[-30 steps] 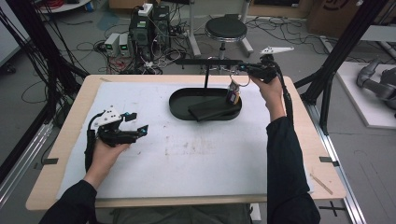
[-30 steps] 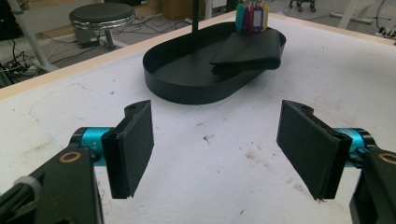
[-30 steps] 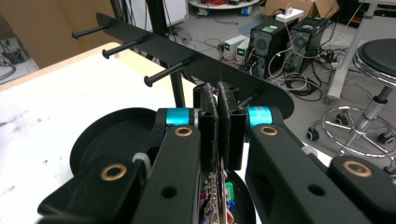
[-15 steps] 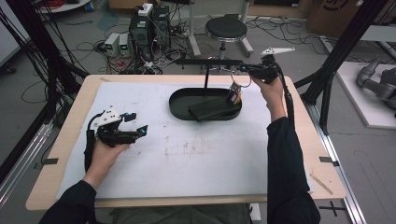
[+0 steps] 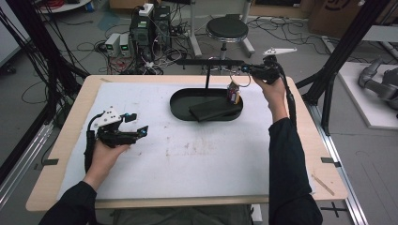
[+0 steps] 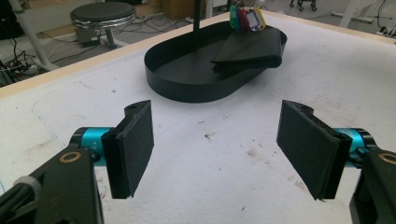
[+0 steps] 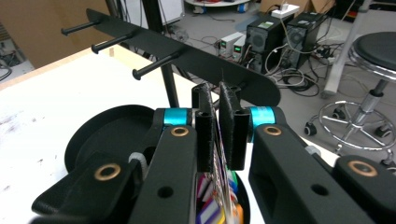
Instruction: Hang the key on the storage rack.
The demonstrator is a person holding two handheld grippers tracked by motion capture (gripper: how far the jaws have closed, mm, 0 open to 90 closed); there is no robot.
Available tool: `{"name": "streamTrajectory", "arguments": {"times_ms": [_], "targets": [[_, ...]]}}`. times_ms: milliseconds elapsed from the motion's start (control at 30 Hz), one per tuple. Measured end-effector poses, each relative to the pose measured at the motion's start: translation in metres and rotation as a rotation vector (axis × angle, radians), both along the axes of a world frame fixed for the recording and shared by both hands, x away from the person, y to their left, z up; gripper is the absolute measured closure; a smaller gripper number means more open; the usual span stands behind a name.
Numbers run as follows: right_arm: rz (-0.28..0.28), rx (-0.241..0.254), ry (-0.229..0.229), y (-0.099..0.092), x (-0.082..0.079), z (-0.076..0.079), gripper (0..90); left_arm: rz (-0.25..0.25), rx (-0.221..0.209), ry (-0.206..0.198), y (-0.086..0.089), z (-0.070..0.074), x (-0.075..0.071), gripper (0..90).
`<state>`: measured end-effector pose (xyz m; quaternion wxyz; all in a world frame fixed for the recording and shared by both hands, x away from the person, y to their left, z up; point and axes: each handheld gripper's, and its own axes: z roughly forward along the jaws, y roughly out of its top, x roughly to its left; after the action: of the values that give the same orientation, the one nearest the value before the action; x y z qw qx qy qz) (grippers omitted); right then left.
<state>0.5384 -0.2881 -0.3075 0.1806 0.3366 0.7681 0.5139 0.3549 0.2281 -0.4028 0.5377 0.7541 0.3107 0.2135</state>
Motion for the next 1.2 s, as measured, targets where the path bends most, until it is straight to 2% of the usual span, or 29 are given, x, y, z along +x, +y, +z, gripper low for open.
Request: {"name": "streamTrajectory", "arguments": {"times_ms": [367, 467, 533, 567, 600, 633, 667, 733, 800, 867, 900, 967, 1067, 1133, 1200], "targets": [[-0.040, -0.018, -0.026, -0.006, -0.007, 0.004, 81.3, -0.001, 0.000, -0.004, -0.001, 0.001, 0.001, 27.4], [-0.044, -0.032, -0.031, -0.009, -0.012, 0.005, 76.5, 0.003, 0.004, -0.006, 0.000, 0.001, 0.001, 27.4], [-0.052, -0.052, -0.054, -0.011, -0.022, 0.007, 70.5, 0.009, 0.009, -0.013, 0.001, 0.002, 0.002, 27.4], [-0.052, -0.052, -0.054, -0.011, -0.022, 0.007, 70.5, 0.009, 0.009, -0.013, 0.001, 0.002, 0.002, 27.4], [-0.057, -0.058, -0.068, -0.014, -0.030, 0.008, 66.6, 0.010, 0.014, -0.015, 0.001, 0.003, 0.002, 27.4], [-0.057, -0.058, -0.068, -0.014, -0.030, 0.008, 66.6, 0.012, 0.011, -0.017, 0.002, 0.004, 0.002, 27.4], [-0.059, -0.058, -0.074, -0.017, -0.037, 0.009, 61.8, 0.012, 0.007, -0.018, 0.002, 0.005, 0.002, 27.1], [-0.053, -0.074, -0.055, -0.018, -0.045, 0.013, 55.9, 0.011, 0.003, -0.020, 0.003, 0.007, 0.003, 26.9], [-0.051, -0.097, -0.066, -0.019, -0.054, 0.018, 53.3, 0.012, -0.003, -0.024, 0.003, 0.008, 0.003, 26.6], [-0.052, -0.083, -0.108, -0.022, -0.067, 0.020, 53.1, 0.012, -0.006, -0.024, 0.003, 0.009, 0.003, 26.2], [-0.051, -0.075, -0.114, -0.024, -0.072, 0.021, 52.2, 0.013, -0.006, -0.025, 0.003, 0.010, 0.003, 26.1], [-0.054, -0.063, -0.114, -0.029, -0.082, 0.021, 50.2, 0.007, -0.006, -0.030, 0.003, 0.012, 0.002, 26.0], [-0.057, -0.047, -0.087, -0.034, -0.096, 0.022, 45.9, 0.006, -0.007, -0.035, 0.003, 0.015, 0.000, 26.0], [-0.048, -0.030, -0.122, -0.036, -0.110, 0.020, 47.1, 0.006, -0.008, -0.035, 0.003, 0.015, 0.000, 26.0], [-0.044, -0.037, -0.110, -0.036, -0.120, 0.019, 43.4, 0.004, -0.004, -0.026, 0.003, 0.014, -0.001, 25.9]]}}
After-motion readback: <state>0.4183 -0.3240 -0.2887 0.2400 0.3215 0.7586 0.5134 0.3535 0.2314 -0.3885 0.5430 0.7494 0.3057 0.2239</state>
